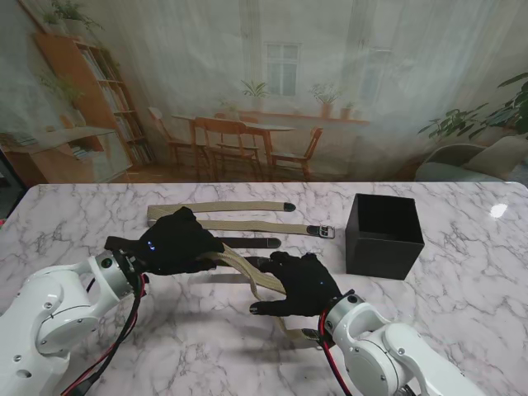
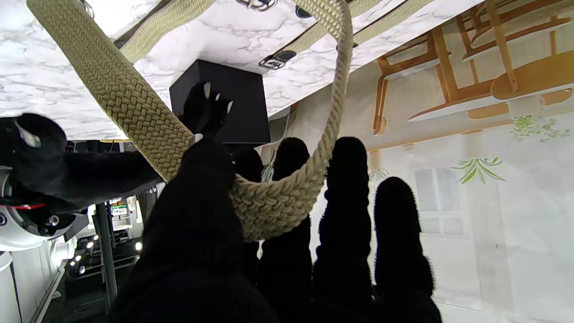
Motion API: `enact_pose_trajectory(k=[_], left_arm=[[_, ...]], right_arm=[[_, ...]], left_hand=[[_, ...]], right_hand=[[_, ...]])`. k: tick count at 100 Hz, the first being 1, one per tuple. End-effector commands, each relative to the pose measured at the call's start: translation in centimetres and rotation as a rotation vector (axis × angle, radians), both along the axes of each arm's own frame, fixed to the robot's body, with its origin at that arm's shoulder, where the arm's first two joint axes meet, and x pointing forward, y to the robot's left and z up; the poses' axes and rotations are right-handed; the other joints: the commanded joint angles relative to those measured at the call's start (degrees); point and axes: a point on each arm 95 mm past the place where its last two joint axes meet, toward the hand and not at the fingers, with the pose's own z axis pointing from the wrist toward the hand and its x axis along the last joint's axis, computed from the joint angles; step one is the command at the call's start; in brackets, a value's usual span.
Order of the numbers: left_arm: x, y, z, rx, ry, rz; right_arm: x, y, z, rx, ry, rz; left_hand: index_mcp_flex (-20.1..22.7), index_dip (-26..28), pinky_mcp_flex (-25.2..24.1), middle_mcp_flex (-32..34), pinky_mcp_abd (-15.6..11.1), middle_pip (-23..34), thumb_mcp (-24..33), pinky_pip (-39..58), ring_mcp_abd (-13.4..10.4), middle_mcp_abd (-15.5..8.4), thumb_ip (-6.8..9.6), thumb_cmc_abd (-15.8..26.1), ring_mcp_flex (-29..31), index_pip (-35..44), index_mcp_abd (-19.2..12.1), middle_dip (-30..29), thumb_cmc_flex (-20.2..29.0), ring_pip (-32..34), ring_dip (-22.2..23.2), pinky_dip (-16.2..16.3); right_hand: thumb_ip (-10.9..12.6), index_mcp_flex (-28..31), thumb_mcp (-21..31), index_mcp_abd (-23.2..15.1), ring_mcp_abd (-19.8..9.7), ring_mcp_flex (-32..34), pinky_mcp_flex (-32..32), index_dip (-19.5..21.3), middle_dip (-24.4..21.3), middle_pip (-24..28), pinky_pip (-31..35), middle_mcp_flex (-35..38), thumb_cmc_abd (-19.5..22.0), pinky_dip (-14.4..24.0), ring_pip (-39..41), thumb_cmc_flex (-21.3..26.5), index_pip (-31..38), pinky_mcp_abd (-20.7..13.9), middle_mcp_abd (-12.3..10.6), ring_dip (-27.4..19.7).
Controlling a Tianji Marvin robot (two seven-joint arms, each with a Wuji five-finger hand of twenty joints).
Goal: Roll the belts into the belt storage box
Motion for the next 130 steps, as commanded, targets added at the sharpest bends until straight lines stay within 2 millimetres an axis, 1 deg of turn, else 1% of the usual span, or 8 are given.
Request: enact_pose_trajectory(k=[1,21,41,48,59,97,115,130], left_arm=[[0.0,-0.9,0.8,-0.004,-0.008,-0.011],[-0.4,-2.0,1.1,-0.015,0.014,-0.046],[-1.0,-1.9,1.1,-0.018,0.009,-0.061],[-1.0,-1.4,1.0,-0.011,0.003,-0.051],[-0.9,-0.2,0.5,0.008,-0.005,-0.019],[-1.0,4.7,-2.4,0.103,0.029,0.115],[-0.5,5.8,-4.0,0.100,0.086,0.154],[0.1,5.8,-4.8,0.122,0.114,0.154]], right_arm=[[0.0,0.4,-0.3,-0.011,0.031,0.007],[0.1,1.3,-1.0,-0.049,0.051,-0.035],[0.5,1.5,-1.5,-0.025,0.059,-0.073],[0.4,1.3,-1.4,0.006,0.051,-0.088],[0.0,0.6,-1.3,0.045,0.040,-0.113],[-1.1,-2.2,-0.1,0.090,-0.012,-0.113],[-1.1,-2.8,0.0,0.130,0.003,-0.099],[-1.1,-3.2,0.5,0.139,-0.013,-0.088]], left_hand=[[1.8,1.1,-0.7,1.5,0.7,1.6,1.9,2.4,0.3,2.0,1.82,-0.7,-0.3,-0.2,0.0,0.5,2.5,1.4,0.5,1.6],[1.8,1.6,-0.6,1.6,0.7,1.6,2.0,2.5,0.3,1.9,1.67,-0.8,-0.3,-0.5,0.0,0.5,2.3,1.6,0.5,1.7],[1.7,2.0,-0.7,1.3,0.6,1.5,2.2,2.5,0.1,1.7,1.55,-0.7,-0.6,-0.9,-0.3,0.4,2.2,1.4,0.4,1.6],[1.5,2.2,-0.9,1.0,0.8,1.3,2.3,2.3,0.1,1.5,1.51,-0.5,-0.9,-1.1,-0.5,0.4,2.2,1.1,0.2,1.5],[1.2,2.3,-1.1,0.6,0.6,1.0,2.3,1.9,0.0,1.3,1.44,-0.3,-1.3,-1.3,-0.7,0.4,2.2,0.6,-0.1,1.3],[-0.6,1.8,-1.5,-0.7,0.7,-1.3,2.5,0.5,0.2,0.9,0.76,1.5,-2.3,-2.8,-1.5,0.8,4.7,-1.1,-0.9,0.7],[-4.9,-11.5,-1.8,-2.7,0.3,-4.0,2.1,-0.5,-1.1,-0.7,0.74,4.1,-3.5,-23.3,-1.9,5.1,4.3,-1.5,0.1,0.3],[-9.1,-18.7,-4.4,-16.6,0.2,-5.1,-2.0,-3.9,-1.0,1.6,0.85,6.1,-9.3,-32.5,-1.6,-12.4,-4.7,-7.6,-2.7,0.3]], right_hand=[[-1.7,-1.3,0.2,2.5,1.6,-2.6,-1.5,-0.5,-1.7,-3.0,-1.4,-3.2,0.7,-0.3,-2.8,-3.8,-5.0,1.0,1.2,-1.1],[-1.1,-1.5,-0.1,1.9,3.4,-1.9,-1.5,0.9,-3.0,-5.5,-2.2,-3.3,-0.5,-1.4,-3.4,0.4,-5.5,2.1,1.9,-1.7],[3.4,10.0,-4.6,-9.1,2.4,2.0,-2.5,10.5,1.8,5.0,-4.5,9.3,0.4,-3.3,-1.4,28.8,11.5,3.7,-3.1,-0.8],[-4.4,11.6,18.0,-13.1,2.3,8.2,-0.5,-1.3,5.5,8.1,-5.0,24.4,-6.3,-4.5,1.0,30.0,25.5,3.9,-5.3,-0.1],[-7.7,15.8,22.9,-13.9,-0.5,24.5,7.2,-10.4,9.6,13.4,-0.4,43.9,-6.4,-3.3,8.3,36.8,32.8,2.6,-7.6,2.9],[-8.1,19.3,19.3,-9.8,-1.3,43.0,17.7,-15.3,24.4,31.4,15.4,56.6,-3.2,-1.2,27.3,43.6,33.5,0.6,-9.4,13.7],[-7.7,21.3,18.8,-10.4,-1.0,43.7,18.5,-13.0,26.7,32.9,16.7,57.1,-3.0,-1.1,29.6,44.8,35.4,0.6,-9.4,14.6],[-7.6,22.0,19.0,-11.2,-0.9,43.7,18.6,-11.0,27.5,32.8,16.9,57.1,-3.1,-1.2,29.9,44.9,36.1,0.9,-9.2,14.6]])
